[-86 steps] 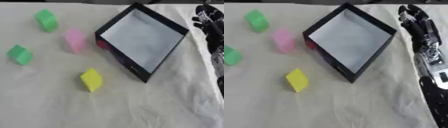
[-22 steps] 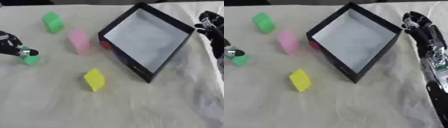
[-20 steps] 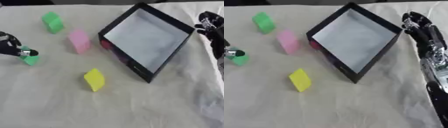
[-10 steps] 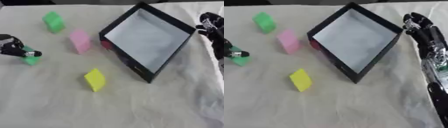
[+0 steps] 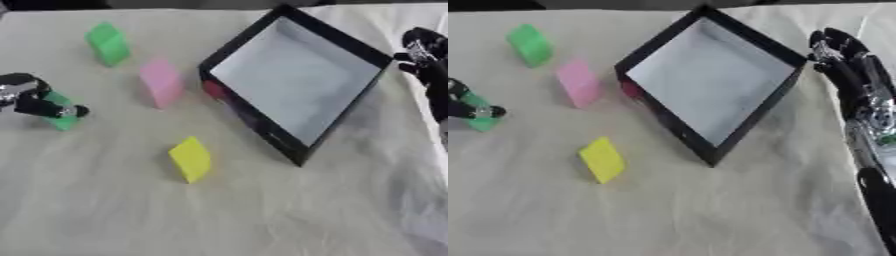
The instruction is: Pick up objects on the table and place them in the box.
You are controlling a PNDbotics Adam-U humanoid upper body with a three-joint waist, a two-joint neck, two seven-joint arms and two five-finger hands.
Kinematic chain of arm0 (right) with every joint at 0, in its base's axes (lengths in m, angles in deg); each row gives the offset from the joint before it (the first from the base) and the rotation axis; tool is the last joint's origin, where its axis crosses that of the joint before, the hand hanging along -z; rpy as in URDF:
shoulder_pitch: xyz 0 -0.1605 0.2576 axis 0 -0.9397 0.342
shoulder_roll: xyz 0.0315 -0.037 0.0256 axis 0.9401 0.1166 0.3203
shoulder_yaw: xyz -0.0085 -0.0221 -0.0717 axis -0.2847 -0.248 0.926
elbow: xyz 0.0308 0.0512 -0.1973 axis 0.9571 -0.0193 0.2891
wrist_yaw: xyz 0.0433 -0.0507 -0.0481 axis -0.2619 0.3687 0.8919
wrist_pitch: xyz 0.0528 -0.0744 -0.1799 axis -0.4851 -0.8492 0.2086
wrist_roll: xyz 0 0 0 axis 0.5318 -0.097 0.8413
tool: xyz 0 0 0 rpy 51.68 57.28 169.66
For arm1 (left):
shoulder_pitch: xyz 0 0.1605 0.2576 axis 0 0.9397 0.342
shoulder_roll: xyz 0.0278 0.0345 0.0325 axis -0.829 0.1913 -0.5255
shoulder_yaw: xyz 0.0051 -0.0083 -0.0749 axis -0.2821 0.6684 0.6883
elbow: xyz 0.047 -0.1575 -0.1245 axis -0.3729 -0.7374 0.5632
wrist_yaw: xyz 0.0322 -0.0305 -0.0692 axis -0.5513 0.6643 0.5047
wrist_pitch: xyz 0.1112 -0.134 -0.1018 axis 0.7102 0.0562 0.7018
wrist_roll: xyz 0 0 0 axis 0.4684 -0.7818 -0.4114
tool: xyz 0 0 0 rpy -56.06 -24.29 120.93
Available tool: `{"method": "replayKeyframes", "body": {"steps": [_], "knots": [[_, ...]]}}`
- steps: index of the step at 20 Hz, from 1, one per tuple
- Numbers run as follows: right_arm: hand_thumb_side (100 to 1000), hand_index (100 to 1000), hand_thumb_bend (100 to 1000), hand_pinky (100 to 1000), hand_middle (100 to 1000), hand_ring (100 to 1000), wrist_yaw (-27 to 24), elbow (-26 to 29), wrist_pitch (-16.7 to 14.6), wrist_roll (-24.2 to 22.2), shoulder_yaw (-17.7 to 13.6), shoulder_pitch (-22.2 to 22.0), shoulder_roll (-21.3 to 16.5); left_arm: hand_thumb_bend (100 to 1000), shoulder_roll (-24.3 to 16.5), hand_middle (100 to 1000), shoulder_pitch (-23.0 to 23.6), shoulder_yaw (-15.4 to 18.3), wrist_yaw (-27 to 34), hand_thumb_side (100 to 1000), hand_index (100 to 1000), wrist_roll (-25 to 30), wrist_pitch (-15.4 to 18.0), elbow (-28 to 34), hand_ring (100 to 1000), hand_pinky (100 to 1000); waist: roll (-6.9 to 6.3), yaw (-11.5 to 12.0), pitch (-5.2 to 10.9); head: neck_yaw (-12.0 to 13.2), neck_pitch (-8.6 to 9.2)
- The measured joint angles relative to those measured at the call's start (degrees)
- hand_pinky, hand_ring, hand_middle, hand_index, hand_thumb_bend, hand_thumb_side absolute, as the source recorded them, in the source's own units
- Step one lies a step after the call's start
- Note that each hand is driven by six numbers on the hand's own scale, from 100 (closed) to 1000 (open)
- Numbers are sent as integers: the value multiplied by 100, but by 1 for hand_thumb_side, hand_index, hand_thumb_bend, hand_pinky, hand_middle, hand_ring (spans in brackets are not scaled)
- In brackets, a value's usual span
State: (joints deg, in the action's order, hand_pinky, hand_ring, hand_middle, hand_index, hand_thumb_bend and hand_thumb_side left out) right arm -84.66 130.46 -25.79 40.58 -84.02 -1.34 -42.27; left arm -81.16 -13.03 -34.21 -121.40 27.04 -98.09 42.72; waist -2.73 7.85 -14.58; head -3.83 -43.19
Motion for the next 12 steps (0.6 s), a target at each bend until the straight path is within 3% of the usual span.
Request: {"method": "replayKeyframes", "body": {"steps": [2,5,7,12], "knots": [[500,886,210,863,813,779,0,0,0,-7,0,0,0,432,23,625,-7,-1,12,645,717,-6,6,1,661,773,0,0,0,7,0],[502,886,208,863,813,780,0,-1,-1,-22,0,0,0,286,24,606,-20,-6,20,446,698,13,21,9,643,763,0,0,0,22,0],[502,886,207,863,814,780,0,-1,-1,-22,0,0,0,215,24,591,-24,-9,19,361,680,44,38,32,629,759,0,-1,0,23,0],[503,887,204,864,814,780,-2,-1,-3,-25,-1,1,0,156,12,586,-25,-7,25,358,656,42,111,359,628,760,0,3,0,20,-5]]}}
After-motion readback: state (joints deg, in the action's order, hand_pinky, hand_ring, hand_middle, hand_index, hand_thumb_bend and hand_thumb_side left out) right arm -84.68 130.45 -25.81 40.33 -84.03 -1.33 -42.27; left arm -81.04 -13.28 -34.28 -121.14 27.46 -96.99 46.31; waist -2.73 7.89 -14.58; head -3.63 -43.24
